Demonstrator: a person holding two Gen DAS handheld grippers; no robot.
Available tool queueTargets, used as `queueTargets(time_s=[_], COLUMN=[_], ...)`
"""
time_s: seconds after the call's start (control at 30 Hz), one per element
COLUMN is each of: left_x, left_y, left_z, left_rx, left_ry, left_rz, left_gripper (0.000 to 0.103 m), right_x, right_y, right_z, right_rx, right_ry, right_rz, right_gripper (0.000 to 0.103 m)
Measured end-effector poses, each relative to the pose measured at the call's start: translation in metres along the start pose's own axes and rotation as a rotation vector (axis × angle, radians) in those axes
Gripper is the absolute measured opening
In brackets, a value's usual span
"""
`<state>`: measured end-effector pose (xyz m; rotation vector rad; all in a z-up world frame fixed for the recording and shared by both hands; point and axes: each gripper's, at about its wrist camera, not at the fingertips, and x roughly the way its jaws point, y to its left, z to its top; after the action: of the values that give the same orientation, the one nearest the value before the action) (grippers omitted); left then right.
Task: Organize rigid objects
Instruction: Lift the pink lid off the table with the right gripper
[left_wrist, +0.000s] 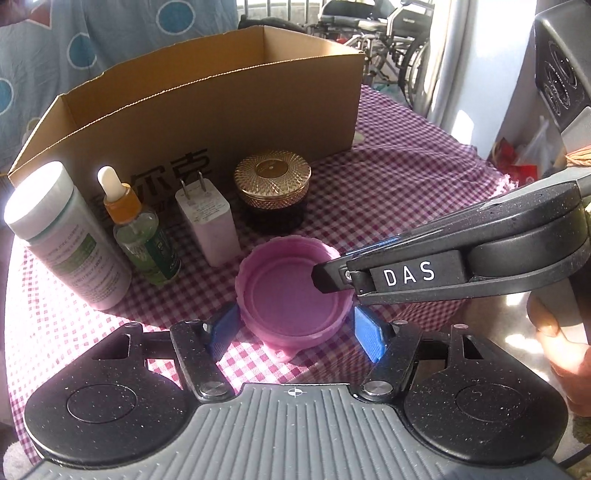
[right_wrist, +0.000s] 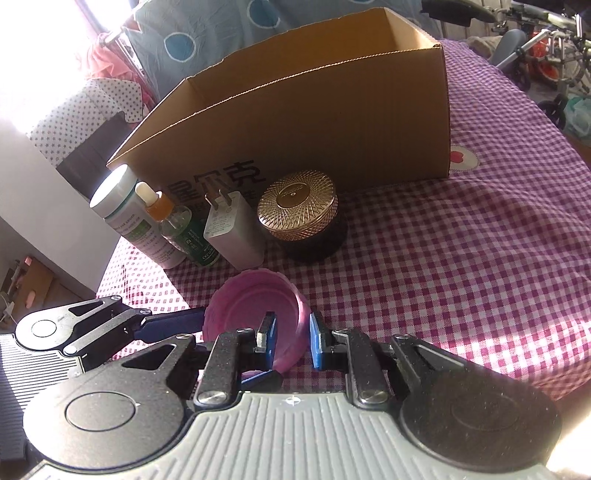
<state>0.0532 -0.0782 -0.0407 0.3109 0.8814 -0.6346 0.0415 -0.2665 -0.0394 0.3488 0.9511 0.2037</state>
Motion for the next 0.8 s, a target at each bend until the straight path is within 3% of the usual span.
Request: queueTargets(time_s=[0.8], left_x=[-0.001], left_y=[-0.008], left_z=[0.005], left_rx=[0.021], left_ry=[-0.014], left_rz=[0.032], left_gripper=[0.068], right_x=[-0.008], right_y=[0.0], right_z=[-0.004], right_rx=[0.03], right_ry=[-0.022], right_rz=[0.0], right_gripper=[0.021])
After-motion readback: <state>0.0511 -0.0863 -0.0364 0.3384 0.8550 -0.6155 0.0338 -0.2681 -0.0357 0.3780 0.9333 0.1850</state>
